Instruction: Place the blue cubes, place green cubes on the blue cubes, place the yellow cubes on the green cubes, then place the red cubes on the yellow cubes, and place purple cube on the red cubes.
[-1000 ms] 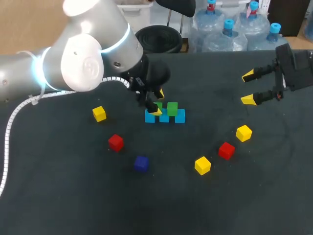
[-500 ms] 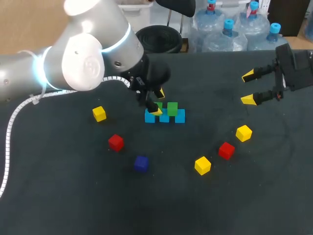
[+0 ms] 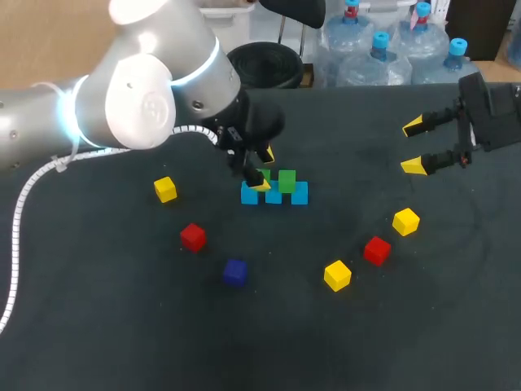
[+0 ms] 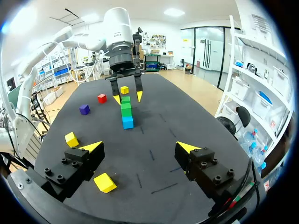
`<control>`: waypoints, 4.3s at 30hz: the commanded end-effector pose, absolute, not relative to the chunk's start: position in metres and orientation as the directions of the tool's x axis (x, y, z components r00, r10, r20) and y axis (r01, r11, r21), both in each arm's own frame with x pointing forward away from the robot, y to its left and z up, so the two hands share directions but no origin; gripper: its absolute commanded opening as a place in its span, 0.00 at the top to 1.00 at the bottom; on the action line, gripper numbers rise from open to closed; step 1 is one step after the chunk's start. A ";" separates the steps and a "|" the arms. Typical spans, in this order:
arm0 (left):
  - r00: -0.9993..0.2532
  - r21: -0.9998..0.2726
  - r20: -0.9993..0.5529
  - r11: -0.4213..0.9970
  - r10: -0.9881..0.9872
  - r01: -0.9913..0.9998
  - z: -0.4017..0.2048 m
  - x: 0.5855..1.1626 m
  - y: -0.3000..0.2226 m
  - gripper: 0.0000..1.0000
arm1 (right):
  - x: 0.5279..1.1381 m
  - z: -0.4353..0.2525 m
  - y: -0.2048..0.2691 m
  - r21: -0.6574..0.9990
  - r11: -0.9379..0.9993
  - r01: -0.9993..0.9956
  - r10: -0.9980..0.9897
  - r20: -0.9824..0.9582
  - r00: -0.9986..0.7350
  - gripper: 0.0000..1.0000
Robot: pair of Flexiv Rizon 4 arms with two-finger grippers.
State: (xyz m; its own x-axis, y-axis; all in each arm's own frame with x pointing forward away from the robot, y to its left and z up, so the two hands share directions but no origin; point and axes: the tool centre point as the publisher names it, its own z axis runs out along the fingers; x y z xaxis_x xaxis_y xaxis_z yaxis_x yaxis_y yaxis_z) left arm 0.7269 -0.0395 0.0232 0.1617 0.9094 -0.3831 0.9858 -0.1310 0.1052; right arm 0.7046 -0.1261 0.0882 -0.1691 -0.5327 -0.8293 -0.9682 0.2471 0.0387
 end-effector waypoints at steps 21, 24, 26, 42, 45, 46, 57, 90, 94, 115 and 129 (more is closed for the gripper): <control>0.086 0.129 -0.534 -0.020 0.841 0.992 0.090 0.718 -0.007 0.00 | 0.705 0.088 -0.126 0.038 0.247 -0.968 -0.532 -0.830 -0.168 0.00; 0.075 0.145 -0.548 0.007 0.833 0.989 0.099 0.717 0.005 0.00 | 0.705 0.088 -0.126 0.038 0.247 -0.968 -0.532 -0.830 -0.168 0.00; 0.061 0.152 -0.559 0.029 0.827 0.988 0.104 0.717 0.014 0.00 | 0.705 0.088 -0.126 0.038 0.247 -0.968 -0.532 -0.830 -0.168 0.00; -0.071 0.207 -0.577 0.230 0.814 0.951 0.122 0.711 0.083 0.00 | 0.705 0.088 -0.126 0.038 0.247 -0.968 -0.532 -0.830 -0.168 0.00; -0.086 0.213 -0.577 0.251 0.813 0.944 0.122 0.708 0.094 0.00 | 0.705 0.088 -0.126 0.038 0.247 -0.968 -0.532 -0.830 -0.168 0.00; -0.090 0.214 -0.576 0.256 0.812 0.943 0.122 0.707 0.098 0.00 | 0.705 0.088 -0.126 0.038 0.247 -0.968 -0.532 -0.830 -0.168 0.00; -0.090 0.229 -0.591 0.274 0.802 0.934 0.129 0.697 0.129 0.00 | 0.705 0.088 -0.126 0.038 0.247 -0.968 -0.532 -0.830 -0.168 0.00; 0.016 0.243 -0.700 0.216 0.714 0.946 0.137 0.676 0.204 0.00 | 0.705 0.088 -0.126 0.038 0.247 -0.968 -0.532 -0.830 -0.168 0.00; 0.015 0.243 -0.699 0.218 0.715 0.945 0.137 0.675 0.204 0.00 | 0.705 0.088 -0.126 0.038 0.247 -0.968 -0.532 -0.830 -0.168 0.00; 0.015 0.243 -0.699 0.218 0.715 0.945 0.137 0.675 0.204 0.00 | 0.637 0.101 -0.101 -0.024 -0.078 -0.997 -0.609 -0.790 0.067 0.00; 0.015 0.243 -0.699 0.218 0.715 0.945 0.137 0.675 0.204 0.00 | 0.563 0.076 -0.061 -0.117 -0.290 -0.950 -0.652 -0.703 0.285 0.00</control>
